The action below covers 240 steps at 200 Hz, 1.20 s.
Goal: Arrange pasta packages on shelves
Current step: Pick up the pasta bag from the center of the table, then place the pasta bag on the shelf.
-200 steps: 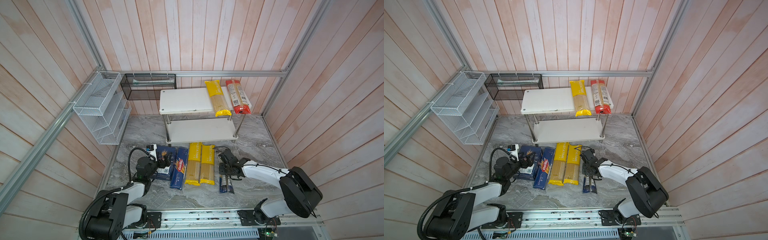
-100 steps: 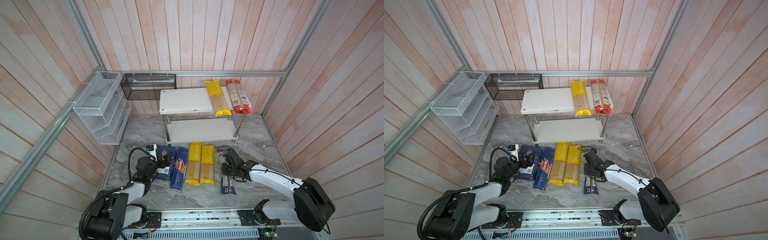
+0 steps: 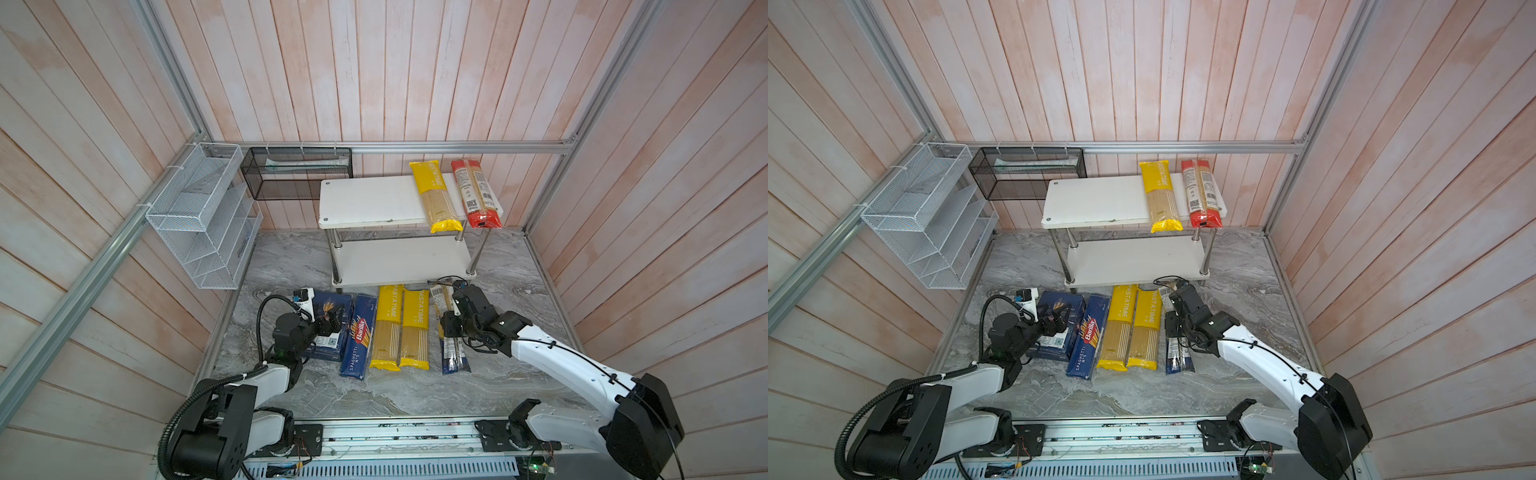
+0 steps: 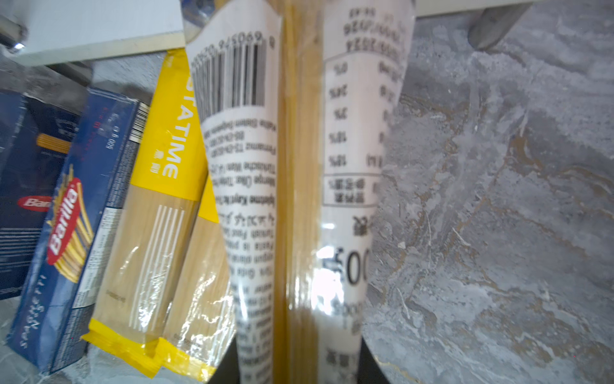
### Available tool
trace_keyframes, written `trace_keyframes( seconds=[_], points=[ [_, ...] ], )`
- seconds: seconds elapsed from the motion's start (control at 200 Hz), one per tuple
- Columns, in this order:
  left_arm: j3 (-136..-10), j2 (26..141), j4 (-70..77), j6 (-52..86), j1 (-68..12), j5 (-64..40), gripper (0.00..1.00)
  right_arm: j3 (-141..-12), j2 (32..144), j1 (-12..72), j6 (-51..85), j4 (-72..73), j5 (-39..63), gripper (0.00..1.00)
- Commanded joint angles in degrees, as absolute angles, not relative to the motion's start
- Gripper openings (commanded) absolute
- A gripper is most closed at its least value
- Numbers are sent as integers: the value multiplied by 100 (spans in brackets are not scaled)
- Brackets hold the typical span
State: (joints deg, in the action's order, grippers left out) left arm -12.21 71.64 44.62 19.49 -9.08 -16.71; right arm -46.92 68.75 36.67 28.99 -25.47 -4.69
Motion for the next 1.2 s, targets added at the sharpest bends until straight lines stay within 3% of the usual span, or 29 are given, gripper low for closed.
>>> trace_keyframes(
  seconds=[0.0, 0.52, 1.195],
  points=[
    [-1238, 7183, 4400, 1896, -942, -1636, 100, -5102, 6654, 3649, 2665, -2268, -199, 0],
    [-1238, 7174, 4395, 1898, -945, -1634, 100, -5874, 6574, 3903, 2151, -1849, 819, 0],
    [-1250, 7184, 4370, 1894, -949, -1605, 100, -6756, 6892, 4260, 1279, -1244, 971, 0]
  ],
)
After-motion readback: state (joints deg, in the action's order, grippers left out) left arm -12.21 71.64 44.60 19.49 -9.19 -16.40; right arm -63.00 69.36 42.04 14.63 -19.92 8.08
